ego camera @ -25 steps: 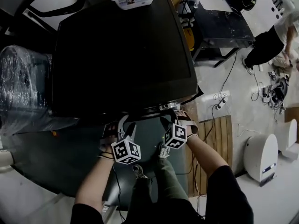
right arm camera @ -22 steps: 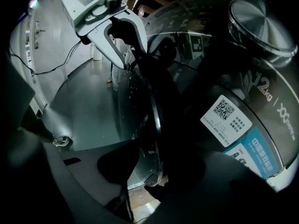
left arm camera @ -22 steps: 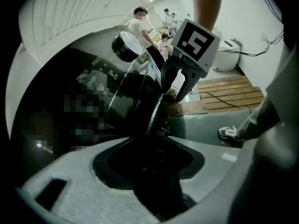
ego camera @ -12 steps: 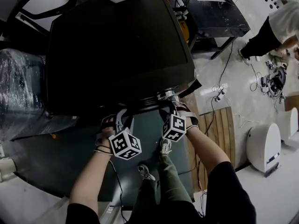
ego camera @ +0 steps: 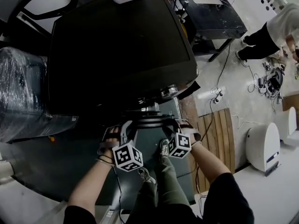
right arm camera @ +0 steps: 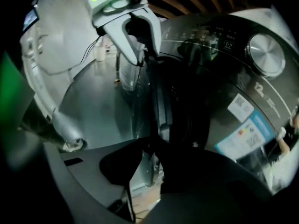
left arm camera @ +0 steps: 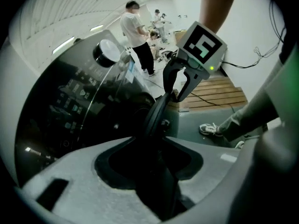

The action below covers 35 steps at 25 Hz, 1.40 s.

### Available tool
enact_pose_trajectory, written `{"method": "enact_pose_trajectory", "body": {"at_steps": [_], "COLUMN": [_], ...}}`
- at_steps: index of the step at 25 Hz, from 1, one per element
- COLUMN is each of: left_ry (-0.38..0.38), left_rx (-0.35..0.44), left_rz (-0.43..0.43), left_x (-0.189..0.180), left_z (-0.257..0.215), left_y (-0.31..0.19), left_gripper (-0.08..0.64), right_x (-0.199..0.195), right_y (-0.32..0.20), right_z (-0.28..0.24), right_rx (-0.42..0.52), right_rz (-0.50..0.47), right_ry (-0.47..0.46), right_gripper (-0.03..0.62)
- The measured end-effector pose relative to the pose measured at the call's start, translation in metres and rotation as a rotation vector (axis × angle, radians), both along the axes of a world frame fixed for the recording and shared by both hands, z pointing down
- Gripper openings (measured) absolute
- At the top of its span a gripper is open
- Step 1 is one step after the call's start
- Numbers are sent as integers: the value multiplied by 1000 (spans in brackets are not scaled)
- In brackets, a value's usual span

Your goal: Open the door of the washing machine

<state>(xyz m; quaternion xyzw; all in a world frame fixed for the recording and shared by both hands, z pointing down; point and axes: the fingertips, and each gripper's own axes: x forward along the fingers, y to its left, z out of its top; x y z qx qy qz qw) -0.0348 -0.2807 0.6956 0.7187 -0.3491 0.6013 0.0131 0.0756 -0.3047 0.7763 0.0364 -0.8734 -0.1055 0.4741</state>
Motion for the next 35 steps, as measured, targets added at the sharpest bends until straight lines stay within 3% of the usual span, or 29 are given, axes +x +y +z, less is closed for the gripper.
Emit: {"method": "enact_pose_trajectory", "body": {"at_steps": [5, 8, 13, 18, 23, 28, 35], "left_ry": [-3, 19, 100, 213, 399, 586, 576], "left_rx": [80, 155, 252, 210, 145, 88, 100], "left_rz": [33, 6, -162, -365, -580, -738, -905], "left_x": [7, 8, -12, -34, -42, -48, -103], "left_z": [-4, -7, -24, -25, -22, -14, -7], "left_y": [39, 62, 106, 163, 209, 242, 294], "left_gripper": [192, 199, 199, 199, 199, 201, 201], "right_x": [7, 9, 3, -6, -13, -18, -27], "right_y": [55, 88, 139, 201, 240, 264, 290], "right_z": [-10, -14, -32, -61, -89, -106, -125], "right_rx": [2, 15, -36, -81, -120, -104, -69], "right_rz": [211, 214, 220, 241, 316, 323, 300], "right_ry": [-41, -57, -81, -123, -168, -180, -180], "right_gripper": [124, 118, 140, 139, 126, 123, 120]}}
